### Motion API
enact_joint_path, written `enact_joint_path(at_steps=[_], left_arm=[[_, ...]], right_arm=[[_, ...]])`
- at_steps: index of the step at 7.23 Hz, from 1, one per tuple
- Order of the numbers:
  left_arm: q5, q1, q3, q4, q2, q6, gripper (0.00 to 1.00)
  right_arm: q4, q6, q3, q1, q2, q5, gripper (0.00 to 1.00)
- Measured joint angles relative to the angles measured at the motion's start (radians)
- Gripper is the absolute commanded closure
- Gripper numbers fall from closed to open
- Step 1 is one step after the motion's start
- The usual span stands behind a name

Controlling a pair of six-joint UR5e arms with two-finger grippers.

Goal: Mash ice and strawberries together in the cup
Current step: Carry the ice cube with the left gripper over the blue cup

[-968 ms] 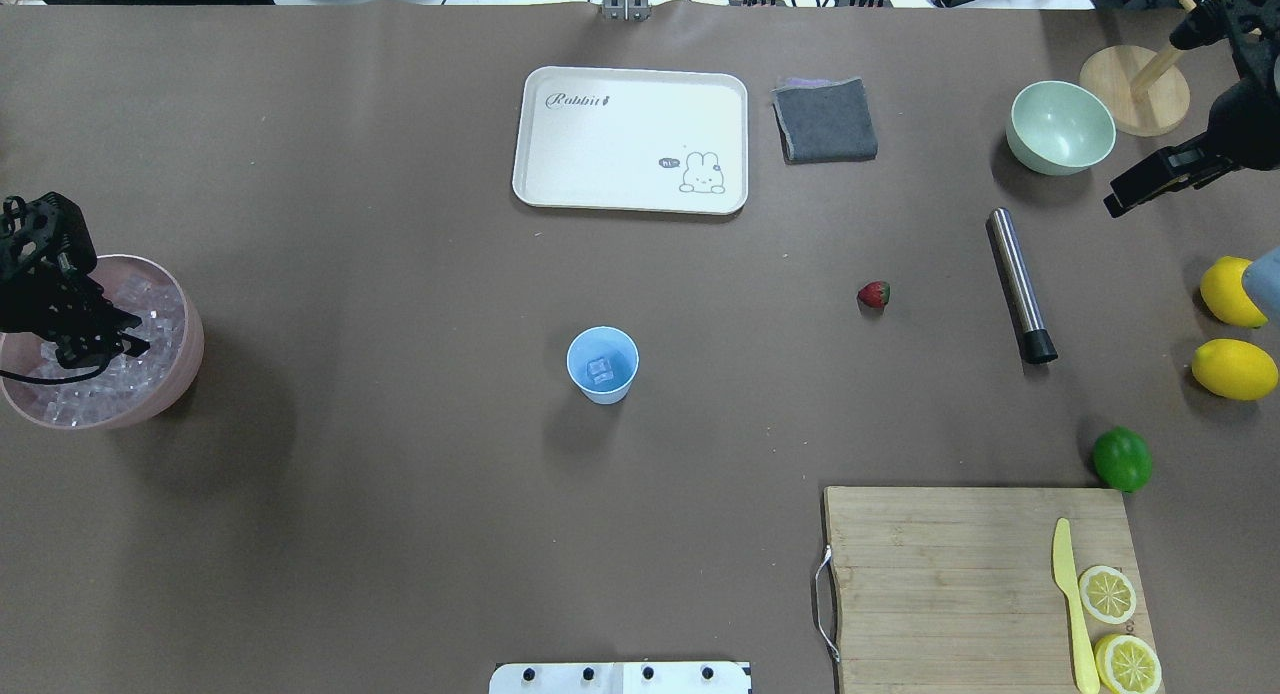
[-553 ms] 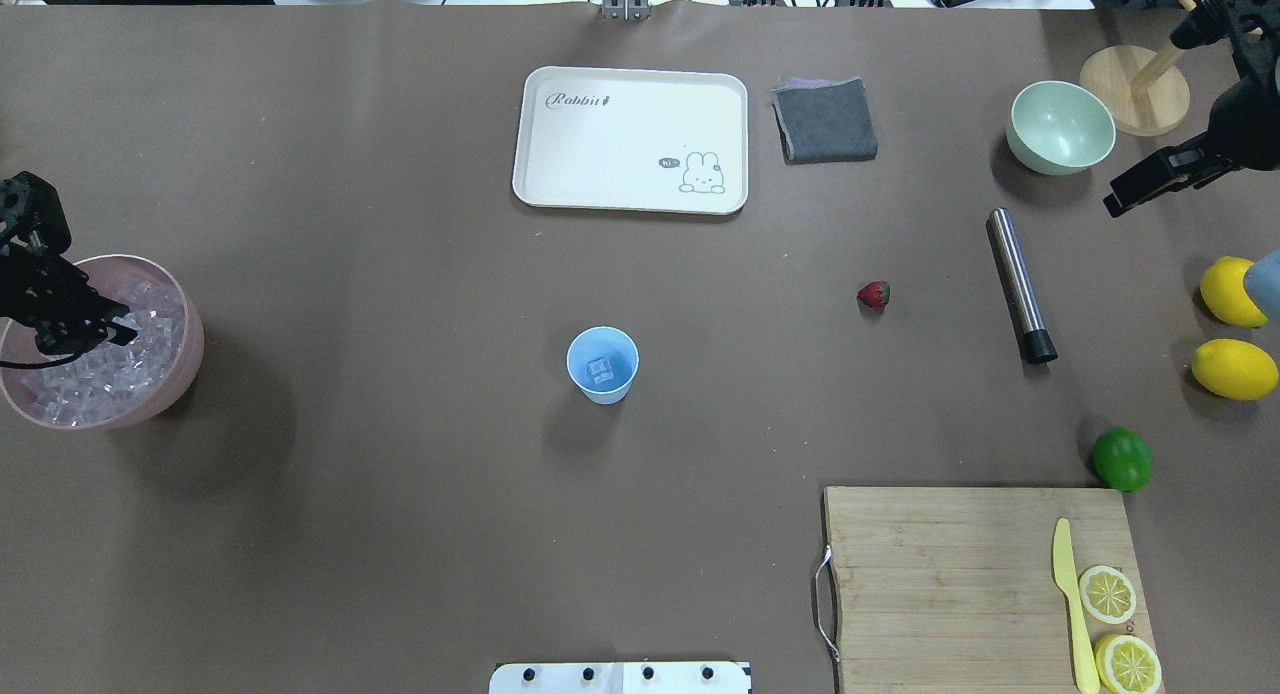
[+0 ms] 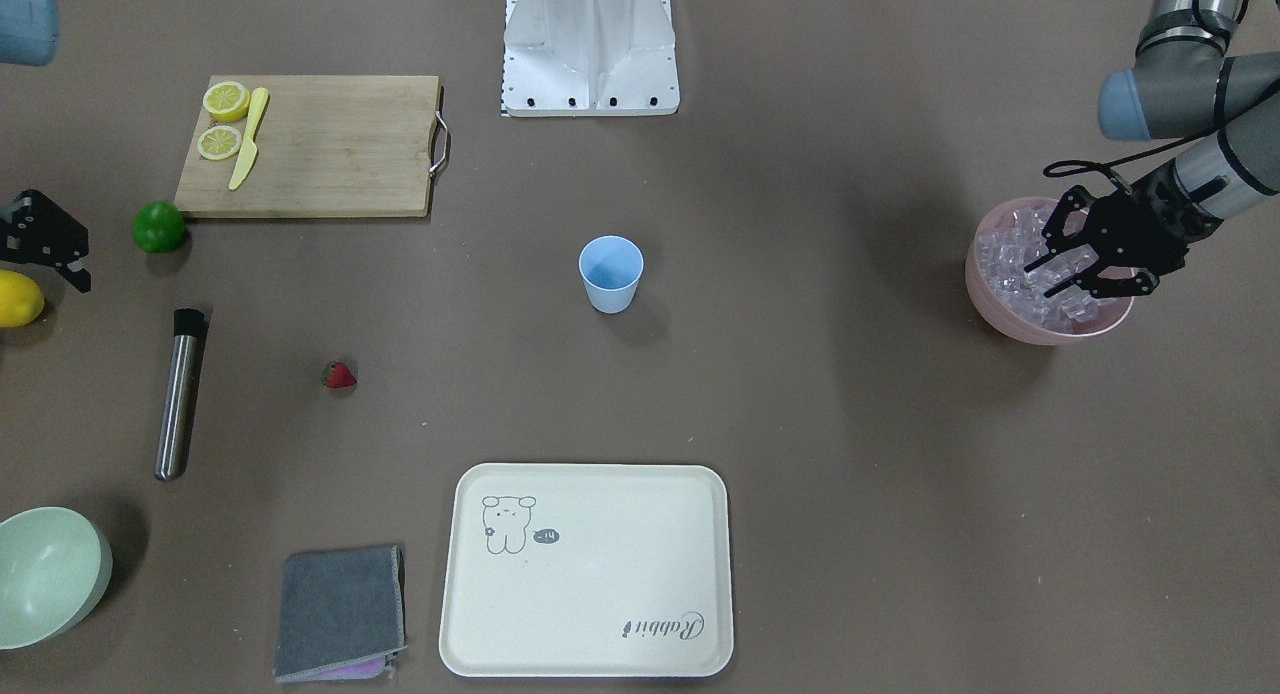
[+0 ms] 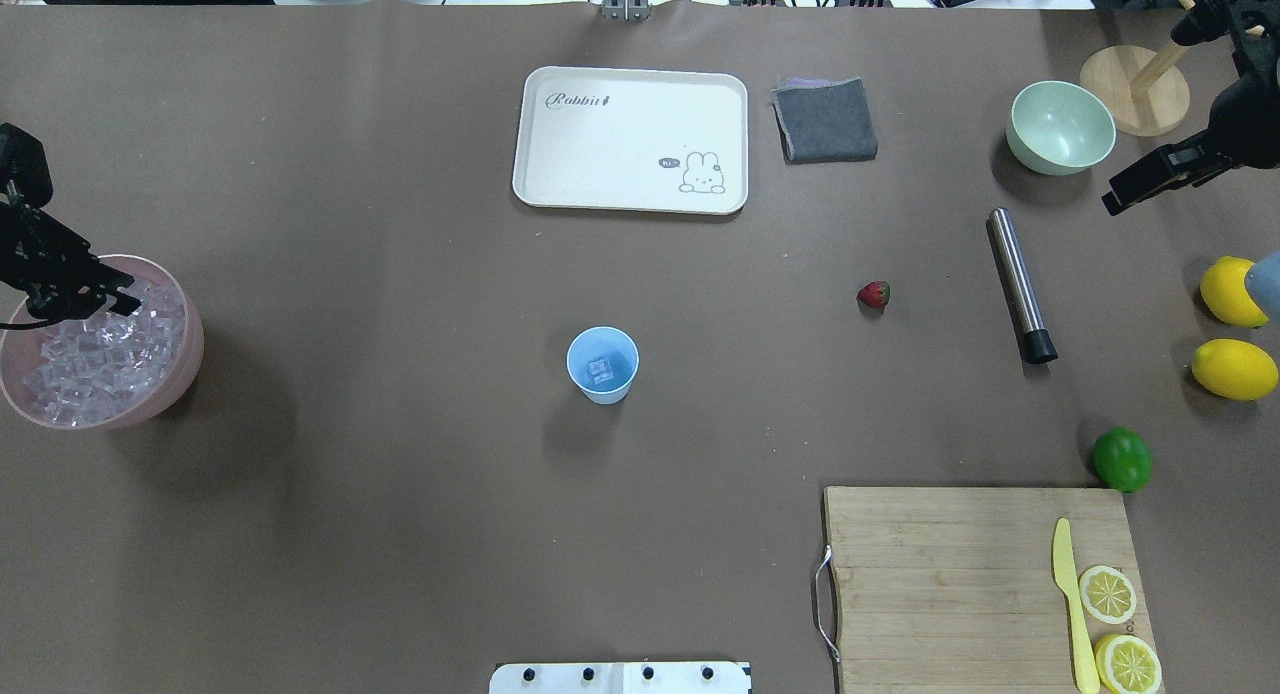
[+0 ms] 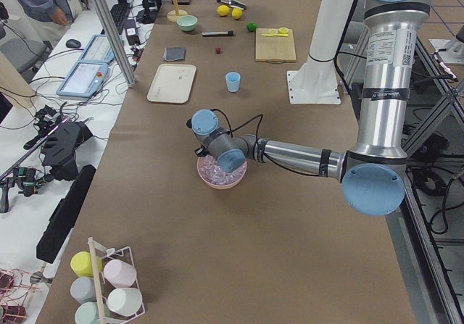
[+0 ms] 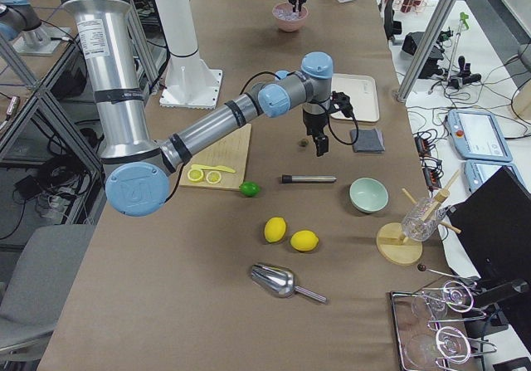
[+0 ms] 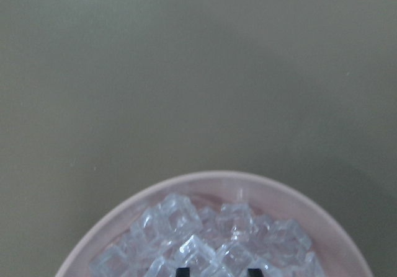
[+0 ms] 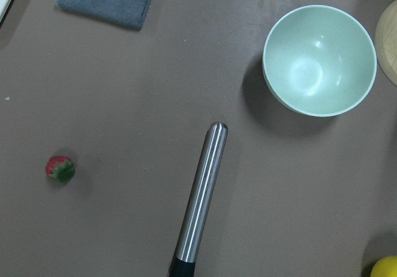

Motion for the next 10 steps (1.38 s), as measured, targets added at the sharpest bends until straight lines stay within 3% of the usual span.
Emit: enact_joint_path(at_steps=[5,10], left_arm=[[-0.014,0.034,-0.020,0.028,-0.234,-0.346,1.00],[0.156,0.243,-0.075,0.023,-0.376,-0.662,1.00]], right_arm=[[0.000,-0.001,-0.002,-0.008,0.008,-0.002,0.00],[0.000,-0.002,-0.004,-0.013,0.012,-0.003,0.00]])
